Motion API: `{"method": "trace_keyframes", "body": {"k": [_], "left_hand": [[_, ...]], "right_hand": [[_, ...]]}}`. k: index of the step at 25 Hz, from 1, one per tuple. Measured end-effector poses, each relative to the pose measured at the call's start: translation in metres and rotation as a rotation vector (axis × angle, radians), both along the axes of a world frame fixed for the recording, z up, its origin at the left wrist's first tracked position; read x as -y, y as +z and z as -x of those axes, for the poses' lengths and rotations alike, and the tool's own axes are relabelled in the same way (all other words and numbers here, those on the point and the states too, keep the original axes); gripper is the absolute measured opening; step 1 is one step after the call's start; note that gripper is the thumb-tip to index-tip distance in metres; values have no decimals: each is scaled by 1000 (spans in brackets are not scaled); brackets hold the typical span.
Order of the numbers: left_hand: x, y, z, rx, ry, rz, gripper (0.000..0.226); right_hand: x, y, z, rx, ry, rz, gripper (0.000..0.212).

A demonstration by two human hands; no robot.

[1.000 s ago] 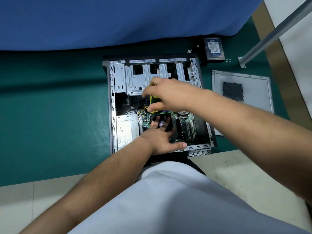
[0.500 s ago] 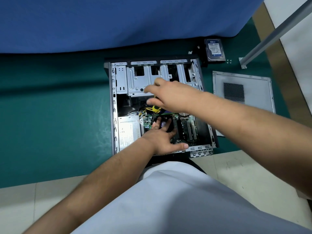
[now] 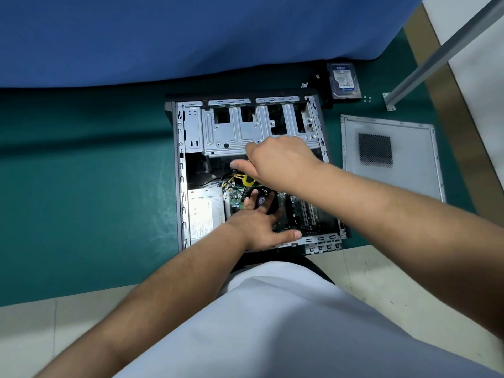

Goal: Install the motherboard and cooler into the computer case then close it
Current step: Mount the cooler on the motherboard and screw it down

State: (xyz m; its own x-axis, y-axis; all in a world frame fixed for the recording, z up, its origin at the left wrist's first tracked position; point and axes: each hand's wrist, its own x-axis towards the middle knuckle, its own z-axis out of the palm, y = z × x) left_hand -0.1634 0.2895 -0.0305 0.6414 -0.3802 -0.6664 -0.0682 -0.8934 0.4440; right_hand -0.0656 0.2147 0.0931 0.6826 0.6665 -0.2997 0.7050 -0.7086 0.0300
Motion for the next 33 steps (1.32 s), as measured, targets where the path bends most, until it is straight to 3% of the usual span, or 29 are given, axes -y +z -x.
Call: {"method": "trace_keyframes", "body": {"k": [2, 4, 8, 12, 14, 17, 19, 21, 23, 26, 28, 31, 33], "left_hand": [[0, 0, 0, -2, 6, -7, 108], [0, 0, 0, -9, 9, -11, 108], [0, 3, 0, -5, -5, -11, 105], [-2, 4, 1, 44, -10, 59, 96], [-2, 4, 1, 39, -10, 50, 100], [0, 3, 0, -2, -1, -4, 105], [1, 2, 0, -12, -1, -9, 106], [0, 2, 0, -5, -6, -2, 105], [0, 2, 0, 1, -5, 13, 104], [-2, 3, 0, -2, -8, 37, 101], [-2, 4, 0, 9, -13, 45, 102], [-1, 6, 0, -2, -7, 30, 102], [-1, 6, 0, -13, -2, 20, 101]], "right_hand": [[4, 9, -14, -239, 153, -18, 39], [8, 19, -25, -340, 227, -7, 39], [8, 12, -14, -225, 126, -58, 31], [-8, -4, 18, 39, -125, -18, 49], [-9, -7, 12, 39, -151, -31, 52], [0, 8, -10, -242, 92, -48, 42], [4, 20, -21, -300, 225, -49, 38], [0, 20, -16, -223, 236, -40, 35], [-5, 10, -6, -57, 112, -51, 28], [-9, -1, 10, 127, -111, 28, 53], [-5, -4, 8, 56, -73, -4, 54], [2, 5, -2, -228, 145, -77, 39], [4, 11, -9, -248, 225, -94, 33]]}}
